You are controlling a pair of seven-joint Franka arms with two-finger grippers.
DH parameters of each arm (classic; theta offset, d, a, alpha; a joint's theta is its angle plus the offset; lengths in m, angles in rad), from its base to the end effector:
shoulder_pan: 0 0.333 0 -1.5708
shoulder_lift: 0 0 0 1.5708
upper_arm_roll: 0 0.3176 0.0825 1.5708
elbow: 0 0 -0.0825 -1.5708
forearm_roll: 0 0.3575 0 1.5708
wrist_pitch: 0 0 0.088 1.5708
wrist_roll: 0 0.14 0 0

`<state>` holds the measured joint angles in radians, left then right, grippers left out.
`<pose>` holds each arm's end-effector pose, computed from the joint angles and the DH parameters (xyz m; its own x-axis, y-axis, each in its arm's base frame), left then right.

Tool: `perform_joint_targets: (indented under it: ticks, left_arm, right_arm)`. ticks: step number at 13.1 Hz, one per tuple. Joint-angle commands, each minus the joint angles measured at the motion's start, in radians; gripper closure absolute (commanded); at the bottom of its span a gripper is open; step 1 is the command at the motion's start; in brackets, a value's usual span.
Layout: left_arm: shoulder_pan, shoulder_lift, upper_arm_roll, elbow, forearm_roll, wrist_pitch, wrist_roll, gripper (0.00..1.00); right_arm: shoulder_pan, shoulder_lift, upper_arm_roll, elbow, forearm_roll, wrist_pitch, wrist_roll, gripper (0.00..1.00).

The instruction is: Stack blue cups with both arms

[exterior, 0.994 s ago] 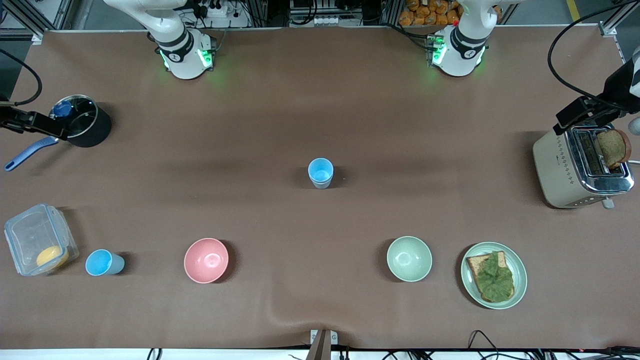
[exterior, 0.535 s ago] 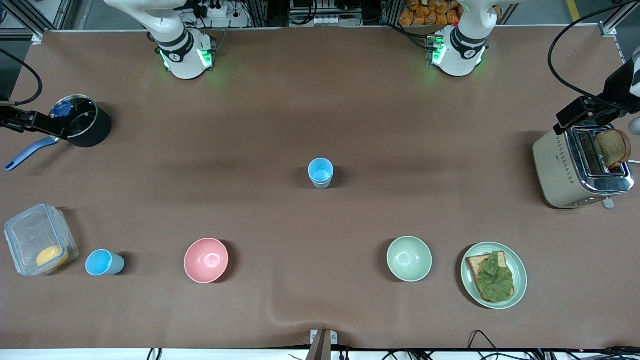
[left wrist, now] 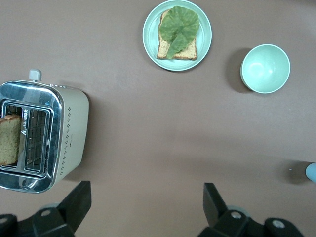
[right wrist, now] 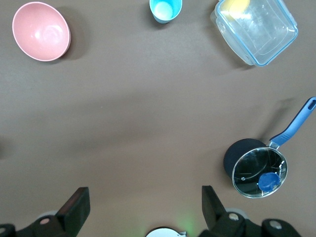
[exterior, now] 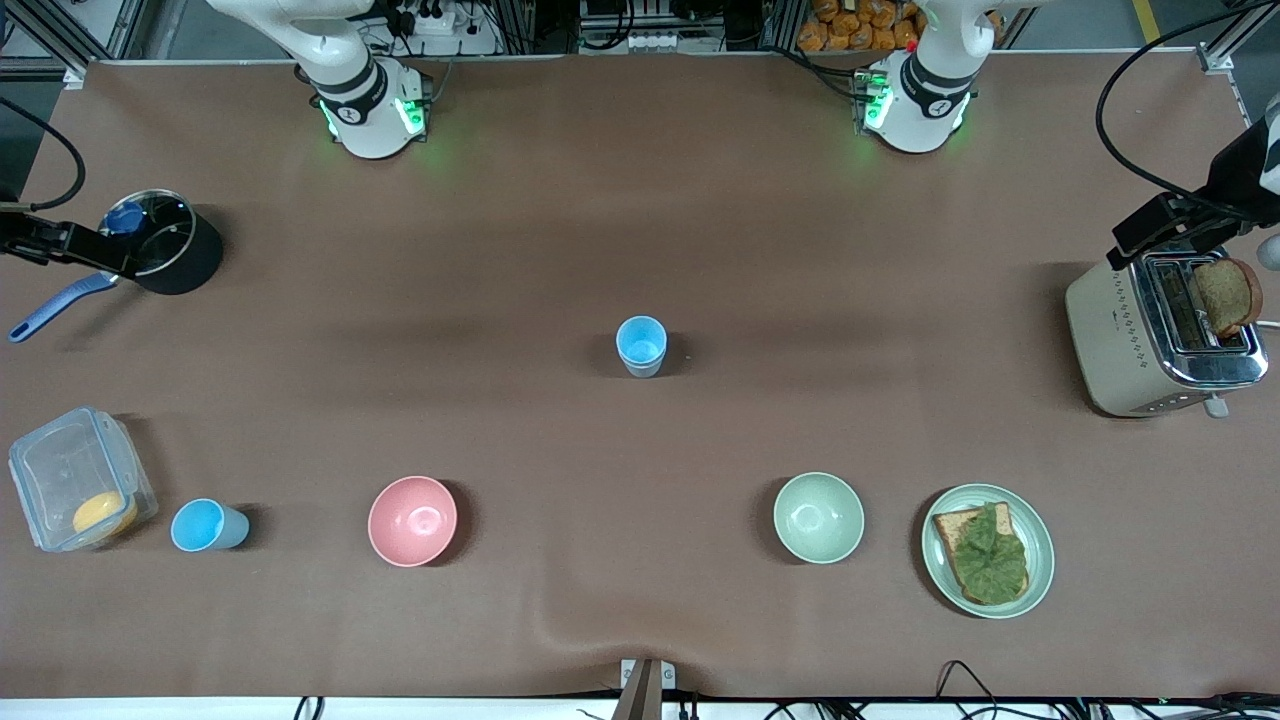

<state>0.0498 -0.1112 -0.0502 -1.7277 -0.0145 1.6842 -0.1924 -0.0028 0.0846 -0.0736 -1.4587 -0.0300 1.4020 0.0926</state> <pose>0.5049 -0.0033 0.5901 0.9792 0.1924 0.0646 0.1913 -0.9813 0.0217 0.5297 -0.0434 0.5840 0.9754 -0.1730 -0.1365 -0.1678 -0.9846 0.0490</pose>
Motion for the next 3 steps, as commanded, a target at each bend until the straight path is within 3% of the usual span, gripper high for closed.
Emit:
perform_joint_targets:
  ticks: [1, 3]
  left_arm:
    - [0.008, 0.005, -0.003, 0.020, -0.019, -0.017, 0.014, 0.00]
    - [0.009, 0.005, -0.003, 0.020, -0.019, -0.017, 0.014, 0.00]
  right_arm:
    - [0.000, -0.006, 0.003, -0.003, -0.013, -0.006, 0.016, 0.00]
    - [-0.002, -0.006, 0.003, -0.003, -0.013, -0.005, 0.016, 0.00]
